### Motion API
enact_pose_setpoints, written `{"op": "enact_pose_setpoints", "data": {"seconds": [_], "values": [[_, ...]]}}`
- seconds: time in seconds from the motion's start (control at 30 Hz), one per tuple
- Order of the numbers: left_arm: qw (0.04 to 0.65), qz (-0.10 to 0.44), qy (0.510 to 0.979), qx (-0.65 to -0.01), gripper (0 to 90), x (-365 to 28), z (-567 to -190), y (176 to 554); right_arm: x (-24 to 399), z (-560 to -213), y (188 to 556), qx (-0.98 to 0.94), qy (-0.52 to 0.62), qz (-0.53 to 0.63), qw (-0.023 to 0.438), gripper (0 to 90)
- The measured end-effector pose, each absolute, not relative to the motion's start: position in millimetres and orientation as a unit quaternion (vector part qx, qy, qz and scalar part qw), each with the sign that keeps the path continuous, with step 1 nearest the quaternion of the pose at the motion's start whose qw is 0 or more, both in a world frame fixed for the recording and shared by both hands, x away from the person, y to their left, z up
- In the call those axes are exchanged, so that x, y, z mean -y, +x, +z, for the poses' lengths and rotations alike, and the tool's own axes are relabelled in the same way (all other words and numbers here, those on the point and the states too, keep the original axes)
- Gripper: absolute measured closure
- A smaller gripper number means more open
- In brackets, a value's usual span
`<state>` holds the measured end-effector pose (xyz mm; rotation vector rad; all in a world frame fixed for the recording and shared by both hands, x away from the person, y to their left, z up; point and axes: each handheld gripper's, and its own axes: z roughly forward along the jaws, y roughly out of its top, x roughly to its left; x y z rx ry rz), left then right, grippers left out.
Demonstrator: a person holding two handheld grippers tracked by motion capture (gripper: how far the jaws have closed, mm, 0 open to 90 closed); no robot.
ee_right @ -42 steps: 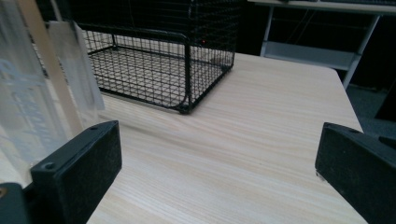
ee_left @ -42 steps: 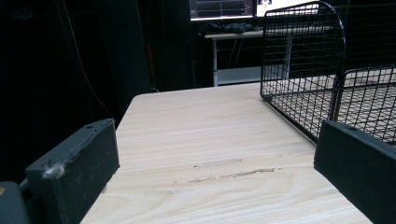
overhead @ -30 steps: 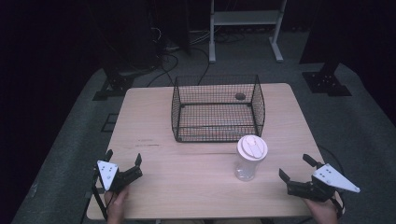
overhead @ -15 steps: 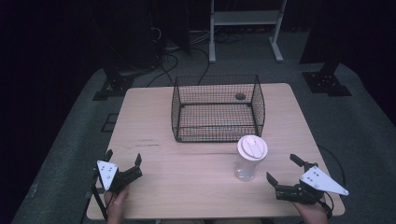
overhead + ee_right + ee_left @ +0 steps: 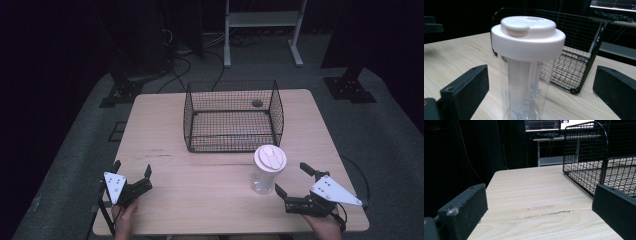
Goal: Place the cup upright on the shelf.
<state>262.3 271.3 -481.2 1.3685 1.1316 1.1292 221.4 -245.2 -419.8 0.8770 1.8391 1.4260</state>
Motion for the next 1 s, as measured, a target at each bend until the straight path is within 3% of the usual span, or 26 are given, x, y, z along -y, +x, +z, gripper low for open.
{"op": "enact_pose_setpoints", "data": {"seconds": [1.0], "values": [[0.497, 0.466, 0.565, -0.466, 0.0, -271.4, -481.2, 262.1, 208.8, -417.5, 247.5, -0.689, 0.356, 0.542, 0.325, 0.0]]}}
